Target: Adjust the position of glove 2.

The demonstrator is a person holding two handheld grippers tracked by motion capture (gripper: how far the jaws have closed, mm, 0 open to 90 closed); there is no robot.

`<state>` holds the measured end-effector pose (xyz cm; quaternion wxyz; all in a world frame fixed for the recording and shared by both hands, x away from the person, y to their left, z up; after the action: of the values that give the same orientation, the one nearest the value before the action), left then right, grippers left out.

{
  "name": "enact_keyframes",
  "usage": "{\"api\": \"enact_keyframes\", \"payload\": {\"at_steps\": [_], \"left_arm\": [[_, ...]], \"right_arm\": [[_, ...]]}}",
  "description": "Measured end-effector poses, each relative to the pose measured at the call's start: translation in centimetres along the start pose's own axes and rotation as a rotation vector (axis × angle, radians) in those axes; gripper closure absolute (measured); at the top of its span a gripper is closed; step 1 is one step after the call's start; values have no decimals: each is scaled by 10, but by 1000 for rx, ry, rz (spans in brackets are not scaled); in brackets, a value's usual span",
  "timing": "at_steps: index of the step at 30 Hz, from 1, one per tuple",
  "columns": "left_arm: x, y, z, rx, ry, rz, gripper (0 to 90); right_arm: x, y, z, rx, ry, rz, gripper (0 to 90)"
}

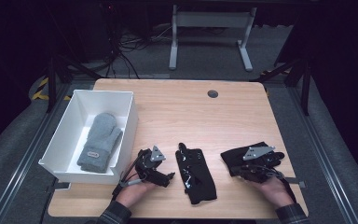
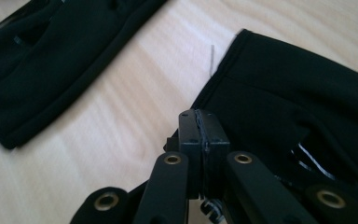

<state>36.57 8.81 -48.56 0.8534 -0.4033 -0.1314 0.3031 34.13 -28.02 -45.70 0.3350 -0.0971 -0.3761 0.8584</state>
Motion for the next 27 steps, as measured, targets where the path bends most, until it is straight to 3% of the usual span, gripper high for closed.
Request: {"api": "enact_keyframes", "payload": {"at_steps": [6, 11, 16, 20, 27], "left_arm": [[0, 0, 0, 1, -3, -3, 2], [0, 0, 0, 0, 0, 0, 2], [0, 0, 0, 0, 0, 0, 2], [0, 0, 0, 0, 0, 0, 2], [0, 0, 0, 0, 0, 0, 2]], "right_arm": [[4, 17, 18, -3, 18, -8, 900], [-7, 15, 33, -62, 84, -15, 900], [-48, 2, 39, -97, 241, -92, 900], [-86, -4, 36, -113, 338, -177, 900], [-104, -3, 28, -73, 397, -216, 900]]}}
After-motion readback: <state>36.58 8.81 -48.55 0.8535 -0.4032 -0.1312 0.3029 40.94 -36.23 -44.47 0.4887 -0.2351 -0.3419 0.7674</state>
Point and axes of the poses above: each handheld gripper's, and its own axes: z roughly backward along the jaws, y roughly out of its underside, x roughly to its left, the point moved 1 cm from there along -z, roughly forward along the jaws, and after that the axes turned 7 degrees about -x, right-handed, at the moved point
